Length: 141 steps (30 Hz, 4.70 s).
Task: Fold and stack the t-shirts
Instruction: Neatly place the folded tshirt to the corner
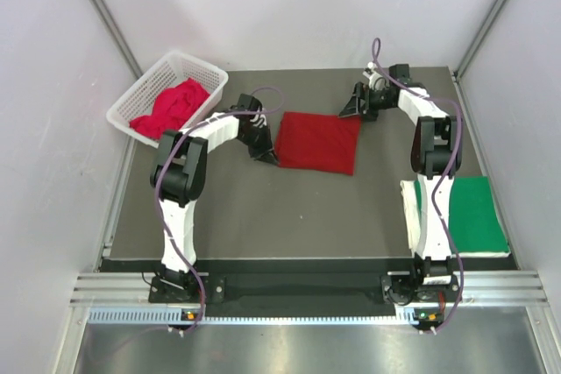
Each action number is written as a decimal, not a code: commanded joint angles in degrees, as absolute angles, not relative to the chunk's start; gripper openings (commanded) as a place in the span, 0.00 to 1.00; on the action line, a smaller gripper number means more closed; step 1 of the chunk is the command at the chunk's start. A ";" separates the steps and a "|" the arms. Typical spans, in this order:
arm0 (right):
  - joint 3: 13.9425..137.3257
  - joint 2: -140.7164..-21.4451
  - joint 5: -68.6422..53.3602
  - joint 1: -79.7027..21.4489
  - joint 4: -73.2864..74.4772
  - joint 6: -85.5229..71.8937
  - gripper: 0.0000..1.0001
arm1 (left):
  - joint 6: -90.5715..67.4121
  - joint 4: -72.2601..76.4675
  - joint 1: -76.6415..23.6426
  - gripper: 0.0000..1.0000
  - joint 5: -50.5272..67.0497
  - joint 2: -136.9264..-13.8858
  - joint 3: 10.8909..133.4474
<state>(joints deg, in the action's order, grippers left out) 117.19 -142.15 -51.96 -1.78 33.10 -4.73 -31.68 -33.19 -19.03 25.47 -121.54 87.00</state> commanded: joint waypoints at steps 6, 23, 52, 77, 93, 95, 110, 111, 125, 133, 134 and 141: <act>115.93 -142.74 -41.67 -3.78 42.36 -1.41 0.79 | -26.19 -37.53 -13.19 0.00 13.62 -125.94 90.70; 105.82 -139.31 -43.15 -4.66 46.58 -1.75 0.82 | -25.75 -42.54 -8.79 0.00 12.48 -135.79 103.71; 96.43 -135.80 -44.83 -5.10 36.74 -6.50 0.07 | -25.31 -44.47 -7.47 0.00 9.93 -138.69 106.61; 69.88 -92.93 -19.53 -6.15 41.03 -17.31 0.00 | -27.86 -36.74 -7.82 0.29 31.37 -124.01 89.04; 63.89 -66.98 -4.66 -5.36 57.39 -25.31 0.00 | -34.18 -32.78 -13.53 0.26 39.55 -125.33 89.46; 64.42 -66.71 -3.52 -4.31 59.32 -25.31 0.00 | -35.59 -31.91 -14.58 0.27 40.86 -126.47 90.35; 64.60 -67.06 -0.35 4.12 62.75 -21.10 0.00 | -59.15 3.25 -31.64 0.47 49.57 -128.05 85.43; 65.21 -66.63 1.13 6.05 62.84 -20.57 0.00 | -59.50 3.25 -31.81 0.47 49.57 -128.14 85.26; 71.35 -65.21 -0.35 16.25 61.78 -15.64 0.00 | -53.80 -2.90 -31.99 0.46 49.13 -125.42 80.95; 74.27 -61.36 5.44 19.25 69.60 -15.29 0.00 | -49.22 -9.31 -31.82 0.45 49.66 -123.22 80.78; 73.83 -60.56 6.06 19.60 70.83 -15.64 0.00 | -48.96 -9.66 -31.64 0.45 49.83 -123.05 80.42; 67.59 -55.63 7.65 25.92 74.97 -17.58 0.00 | -49.13 -9.32 -30.94 0.44 50.89 -123.13 79.01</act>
